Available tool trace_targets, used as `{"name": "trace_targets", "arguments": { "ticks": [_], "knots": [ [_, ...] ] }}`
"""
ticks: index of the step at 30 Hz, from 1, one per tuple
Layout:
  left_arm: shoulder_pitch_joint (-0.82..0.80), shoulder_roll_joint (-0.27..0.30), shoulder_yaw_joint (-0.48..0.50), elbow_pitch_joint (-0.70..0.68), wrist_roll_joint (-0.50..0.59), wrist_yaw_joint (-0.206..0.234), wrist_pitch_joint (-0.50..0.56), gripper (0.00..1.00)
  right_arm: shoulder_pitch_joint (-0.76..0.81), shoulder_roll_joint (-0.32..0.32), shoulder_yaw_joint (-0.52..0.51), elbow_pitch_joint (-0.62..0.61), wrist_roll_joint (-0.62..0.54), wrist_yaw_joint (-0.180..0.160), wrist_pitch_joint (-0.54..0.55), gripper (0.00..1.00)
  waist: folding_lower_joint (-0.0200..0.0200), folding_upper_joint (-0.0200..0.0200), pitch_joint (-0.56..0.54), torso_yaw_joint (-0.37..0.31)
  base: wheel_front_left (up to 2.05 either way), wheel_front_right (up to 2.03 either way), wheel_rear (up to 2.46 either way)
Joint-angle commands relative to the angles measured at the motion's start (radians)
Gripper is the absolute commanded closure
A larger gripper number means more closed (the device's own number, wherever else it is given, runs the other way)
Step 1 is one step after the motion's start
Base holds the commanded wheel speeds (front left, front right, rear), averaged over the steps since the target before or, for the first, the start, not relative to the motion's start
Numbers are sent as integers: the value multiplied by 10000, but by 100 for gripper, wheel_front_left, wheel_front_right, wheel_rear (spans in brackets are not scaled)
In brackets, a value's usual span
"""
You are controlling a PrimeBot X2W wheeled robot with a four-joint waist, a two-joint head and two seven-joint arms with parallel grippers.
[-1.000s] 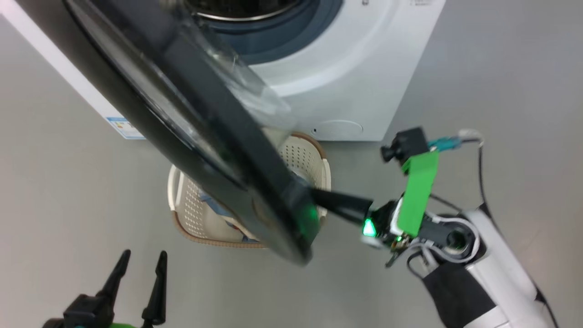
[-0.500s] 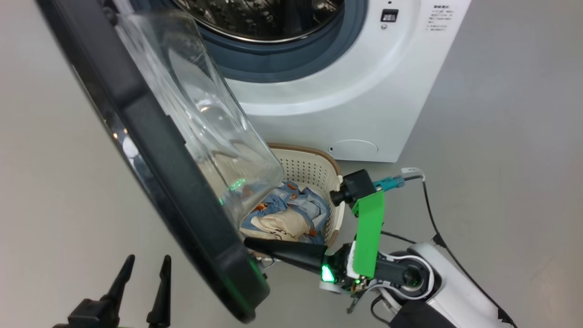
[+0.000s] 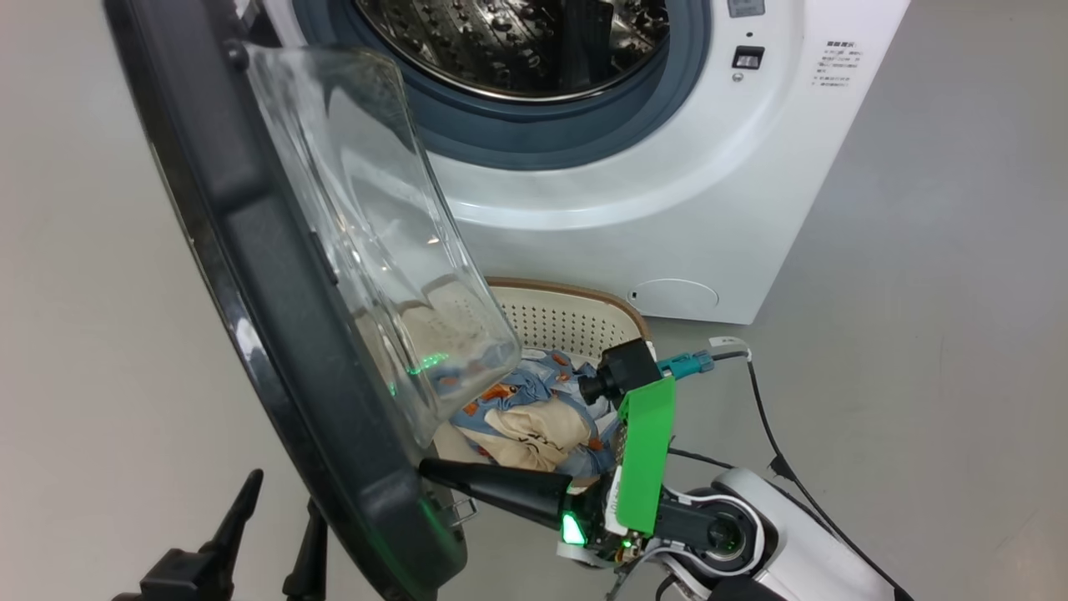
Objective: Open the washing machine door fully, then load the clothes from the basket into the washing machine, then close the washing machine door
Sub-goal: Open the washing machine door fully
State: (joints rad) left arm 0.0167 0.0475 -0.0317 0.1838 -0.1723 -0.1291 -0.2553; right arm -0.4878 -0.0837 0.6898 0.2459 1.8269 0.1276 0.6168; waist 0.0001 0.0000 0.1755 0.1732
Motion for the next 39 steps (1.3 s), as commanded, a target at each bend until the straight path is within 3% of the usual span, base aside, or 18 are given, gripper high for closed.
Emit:
{"name": "trace_targets", "arguments": {
  "ticks": [1,12,13,14,15,16,17,23,31,35,39],
  "knots": [
    [-152,88,289,-191,44,-15,-65,0,94,334,239,-230,106,31,-92,100,0,0,-50,42,0,0,0],
    [30,60,413,-118,86,-15,-65,0,580,334,-245,-369,-532,31,-712,100,0,0,-436,-286,0,0,0],
    [56,58,445,-106,91,-15,-65,0,658,334,-381,-441,-746,31,-775,84,0,0,-489,-336,0,0,0],
    [77,57,491,-102,92,-15,-65,0,751,334,-541,-520,-939,31,-861,60,0,0,-527,-384,0,0,0],
    [86,55,550,-105,86,-15,-65,0,825,334,-706,-599,-1178,31,-946,27,0,0,-555,-422,0,0,0],
    [105,53,598,-103,89,-15,-65,0,897,332,-863,-697,-1434,31,-1028,4,0,0,-591,-454,0,0,0],
    [117,50,628,-97,99,-15,-65,0,990,313,-1044,-829,-1649,31,-1136,0,0,0,-625,-474,0,0,0],
    [190,39,814,-45,117,-15,-65,0,1503,-485,-1695,-1989,-3404,31,-2749,0,0,0,-825,-560,0,0,0],
    [466,32,1231,42,276,-15,-65,0,2162,-2823,-1069,-2109,-6283,31,-7968,0,0,0,-1173,-648,0,0,0],
    [601,30,1328,33,278,-15,-65,0,2474,-3526,-1056,-1550,-7380,31,-8737,0,0,0,-1296,-742,0,0,0],
    [763,30,1505,-22,223,-15,-65,0,3149,-3312,-2725,-1380,-9315,31,-8779,0,0,0,-1369,-979,0,0,0]
  ]
}}
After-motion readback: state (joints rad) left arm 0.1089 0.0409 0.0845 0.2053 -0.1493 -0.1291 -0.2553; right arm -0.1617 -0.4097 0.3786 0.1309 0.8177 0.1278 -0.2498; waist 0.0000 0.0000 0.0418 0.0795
